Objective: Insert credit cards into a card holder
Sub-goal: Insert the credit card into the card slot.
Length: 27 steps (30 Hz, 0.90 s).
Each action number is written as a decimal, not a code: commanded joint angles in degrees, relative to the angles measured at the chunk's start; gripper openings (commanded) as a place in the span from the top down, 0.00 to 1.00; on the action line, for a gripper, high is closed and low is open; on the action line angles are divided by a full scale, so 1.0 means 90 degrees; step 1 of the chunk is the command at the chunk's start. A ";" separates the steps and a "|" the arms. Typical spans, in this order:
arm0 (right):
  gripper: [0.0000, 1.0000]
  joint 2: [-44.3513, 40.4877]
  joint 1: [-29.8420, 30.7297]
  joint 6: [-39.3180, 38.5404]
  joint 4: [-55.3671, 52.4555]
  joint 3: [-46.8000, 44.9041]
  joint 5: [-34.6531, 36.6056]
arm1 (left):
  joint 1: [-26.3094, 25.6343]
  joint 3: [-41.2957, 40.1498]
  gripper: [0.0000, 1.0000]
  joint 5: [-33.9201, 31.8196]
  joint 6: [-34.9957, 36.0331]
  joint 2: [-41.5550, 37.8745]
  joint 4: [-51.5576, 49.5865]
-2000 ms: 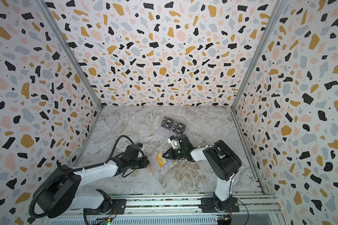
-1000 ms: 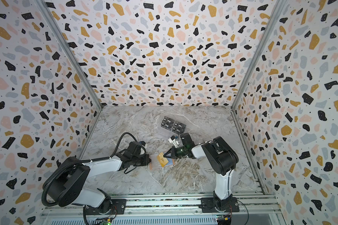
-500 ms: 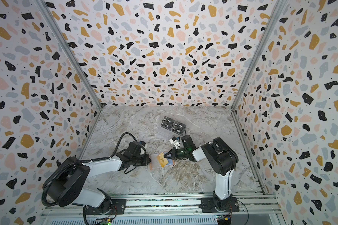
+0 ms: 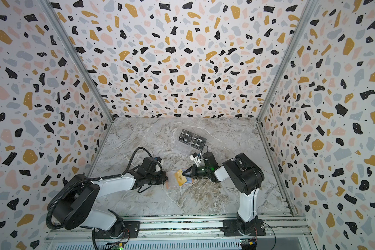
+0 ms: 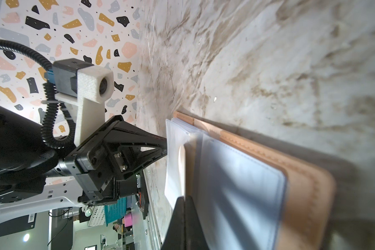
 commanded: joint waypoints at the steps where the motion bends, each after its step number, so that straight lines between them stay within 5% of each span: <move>1: 1.00 0.0036 0.0021 0.0130 0.0312 -0.0070 0.0108 | 0.0039 -0.0087 1.00 -0.0081 0.0081 0.0055 -0.0430; 27: 1.00 -0.0196 0.0249 0.0188 0.0482 -0.0172 0.0901 | 0.0036 -0.0080 1.00 -0.0052 0.0062 0.0014 -0.0439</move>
